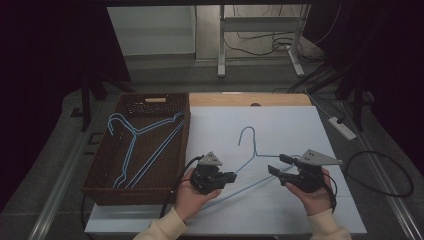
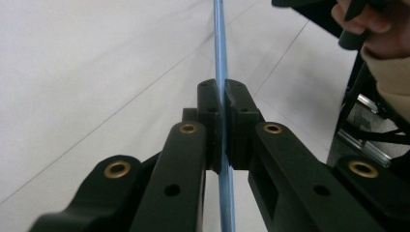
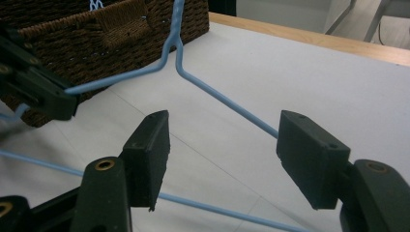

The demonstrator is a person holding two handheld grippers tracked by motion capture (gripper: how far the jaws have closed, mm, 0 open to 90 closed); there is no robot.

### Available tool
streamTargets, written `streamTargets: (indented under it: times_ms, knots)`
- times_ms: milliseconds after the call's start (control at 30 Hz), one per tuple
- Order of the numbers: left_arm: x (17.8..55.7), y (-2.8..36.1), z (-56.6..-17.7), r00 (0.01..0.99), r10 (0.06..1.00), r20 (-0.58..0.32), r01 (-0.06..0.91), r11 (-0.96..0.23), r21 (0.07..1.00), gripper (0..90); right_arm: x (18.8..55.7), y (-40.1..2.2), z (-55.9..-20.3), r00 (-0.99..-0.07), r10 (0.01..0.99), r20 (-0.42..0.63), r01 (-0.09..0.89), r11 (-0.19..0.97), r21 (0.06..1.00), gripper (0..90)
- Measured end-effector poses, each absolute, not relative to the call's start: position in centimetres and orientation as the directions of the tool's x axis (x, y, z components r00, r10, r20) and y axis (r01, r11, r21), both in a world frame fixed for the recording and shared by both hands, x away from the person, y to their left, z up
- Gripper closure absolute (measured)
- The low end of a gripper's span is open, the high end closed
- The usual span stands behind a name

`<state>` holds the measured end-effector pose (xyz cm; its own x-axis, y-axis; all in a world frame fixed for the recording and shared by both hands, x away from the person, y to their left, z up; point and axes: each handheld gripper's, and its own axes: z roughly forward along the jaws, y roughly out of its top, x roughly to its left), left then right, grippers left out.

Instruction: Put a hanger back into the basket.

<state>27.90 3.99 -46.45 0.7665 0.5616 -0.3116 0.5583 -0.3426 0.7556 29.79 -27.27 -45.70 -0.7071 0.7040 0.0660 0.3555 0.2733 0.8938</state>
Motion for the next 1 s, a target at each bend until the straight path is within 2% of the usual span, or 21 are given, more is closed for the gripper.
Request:
streamTargets:
  times_ms: [533,1000]
  knots:
    - [26.8,6.9,-42.3,0.768,0.562,-0.307,0.511,-0.248,0.823,86.2,29.1,-28.9,-46.0,-0.695,0.715,0.067,0.356,0.261,0.897,37.0]
    - [26.2,13.5,-38.7,0.732,0.611,-0.303,0.476,-0.14,0.868,86.2,29.4,-28.8,-46.7,-0.693,0.719,0.043,0.369,0.303,0.879,37.0]
